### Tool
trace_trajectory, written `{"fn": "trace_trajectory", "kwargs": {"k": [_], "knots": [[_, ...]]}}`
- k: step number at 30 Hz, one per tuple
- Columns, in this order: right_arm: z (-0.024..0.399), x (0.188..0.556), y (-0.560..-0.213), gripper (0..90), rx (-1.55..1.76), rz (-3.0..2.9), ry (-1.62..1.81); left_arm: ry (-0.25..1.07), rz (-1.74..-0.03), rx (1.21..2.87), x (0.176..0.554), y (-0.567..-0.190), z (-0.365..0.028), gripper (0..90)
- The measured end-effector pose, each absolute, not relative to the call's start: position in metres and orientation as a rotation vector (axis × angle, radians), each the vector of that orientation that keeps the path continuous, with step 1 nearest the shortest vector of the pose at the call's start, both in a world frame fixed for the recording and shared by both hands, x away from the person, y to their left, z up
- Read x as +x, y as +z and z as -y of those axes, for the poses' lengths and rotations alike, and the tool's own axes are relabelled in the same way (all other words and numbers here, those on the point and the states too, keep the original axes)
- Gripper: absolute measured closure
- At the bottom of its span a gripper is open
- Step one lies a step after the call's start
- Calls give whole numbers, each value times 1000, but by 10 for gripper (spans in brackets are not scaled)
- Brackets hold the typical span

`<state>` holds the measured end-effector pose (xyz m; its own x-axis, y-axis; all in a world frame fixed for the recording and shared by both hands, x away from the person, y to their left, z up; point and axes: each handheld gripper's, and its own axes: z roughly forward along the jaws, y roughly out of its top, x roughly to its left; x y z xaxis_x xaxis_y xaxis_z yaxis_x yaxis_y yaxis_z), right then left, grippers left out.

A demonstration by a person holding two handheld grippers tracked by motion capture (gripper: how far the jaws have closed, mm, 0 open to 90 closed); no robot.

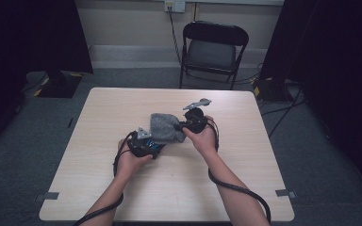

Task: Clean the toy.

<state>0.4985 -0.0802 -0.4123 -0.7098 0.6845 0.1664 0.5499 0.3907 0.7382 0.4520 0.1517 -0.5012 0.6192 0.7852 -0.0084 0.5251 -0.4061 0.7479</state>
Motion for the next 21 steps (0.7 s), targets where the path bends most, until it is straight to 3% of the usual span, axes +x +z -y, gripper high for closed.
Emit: {"fn": "trace_trajectory", "kwargs": {"k": [21], "knots": [[42, 491, -438, 783, 1064, -2609, 1168, 452, -1020, 2109, 452, -501, -152, 243]]}}
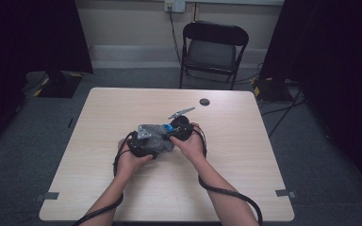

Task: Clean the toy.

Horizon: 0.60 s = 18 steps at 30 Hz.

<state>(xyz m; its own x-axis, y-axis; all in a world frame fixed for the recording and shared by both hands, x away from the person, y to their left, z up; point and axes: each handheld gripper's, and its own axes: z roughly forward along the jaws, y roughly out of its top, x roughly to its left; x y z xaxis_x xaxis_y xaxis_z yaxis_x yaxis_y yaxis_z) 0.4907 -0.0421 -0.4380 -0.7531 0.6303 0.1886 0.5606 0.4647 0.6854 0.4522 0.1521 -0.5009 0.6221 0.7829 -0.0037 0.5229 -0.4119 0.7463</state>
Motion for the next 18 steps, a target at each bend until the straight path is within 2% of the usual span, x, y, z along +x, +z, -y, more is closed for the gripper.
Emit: {"fn": "trace_trajectory", "kwargs": {"k": [18], "knots": [[41, 502, -450, 782, 1075, -2629, 1067, 452, -1020, 2108, 452, -501, -152, 243]]}}
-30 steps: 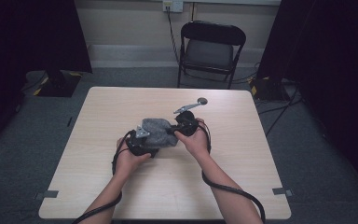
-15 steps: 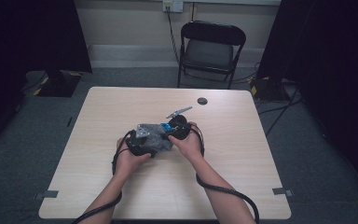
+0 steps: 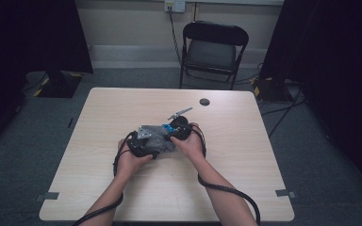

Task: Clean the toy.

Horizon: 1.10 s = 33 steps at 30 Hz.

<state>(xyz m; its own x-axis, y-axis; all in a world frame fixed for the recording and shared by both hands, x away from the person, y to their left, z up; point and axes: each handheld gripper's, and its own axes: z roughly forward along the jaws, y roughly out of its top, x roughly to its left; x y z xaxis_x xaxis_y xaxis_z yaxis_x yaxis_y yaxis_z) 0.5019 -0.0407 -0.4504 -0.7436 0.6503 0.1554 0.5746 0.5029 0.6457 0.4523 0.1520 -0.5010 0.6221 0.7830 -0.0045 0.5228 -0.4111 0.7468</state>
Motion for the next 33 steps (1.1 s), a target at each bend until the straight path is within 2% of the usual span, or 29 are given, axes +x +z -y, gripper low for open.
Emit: {"fn": "trace_trajectory", "kwargs": {"k": [33], "knots": [[57, 536, -451, 780, 1219, -2556, 971, 453, -1020, 2107, 452, -501, -152, 243]]}}
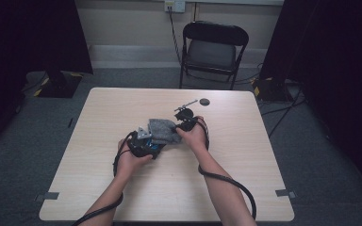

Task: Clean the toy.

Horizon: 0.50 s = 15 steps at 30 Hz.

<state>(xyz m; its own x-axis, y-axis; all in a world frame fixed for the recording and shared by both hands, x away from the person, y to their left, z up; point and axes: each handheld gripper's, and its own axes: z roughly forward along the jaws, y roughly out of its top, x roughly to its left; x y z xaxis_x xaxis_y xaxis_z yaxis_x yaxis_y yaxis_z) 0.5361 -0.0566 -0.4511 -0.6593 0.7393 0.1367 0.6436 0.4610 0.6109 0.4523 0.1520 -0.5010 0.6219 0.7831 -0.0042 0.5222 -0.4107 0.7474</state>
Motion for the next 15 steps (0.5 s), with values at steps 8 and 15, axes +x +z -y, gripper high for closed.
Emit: {"fn": "trace_trajectory", "kwargs": {"k": [8, 15], "knots": [[61, 540, -453, 781, 1252, -2537, 963, 454, -1021, 2107, 452, -501, -152, 243], [67, 542, -453, 781, 1271, -2520, 954, 452, -1020, 2107, 452, -501, -152, 243]]}}
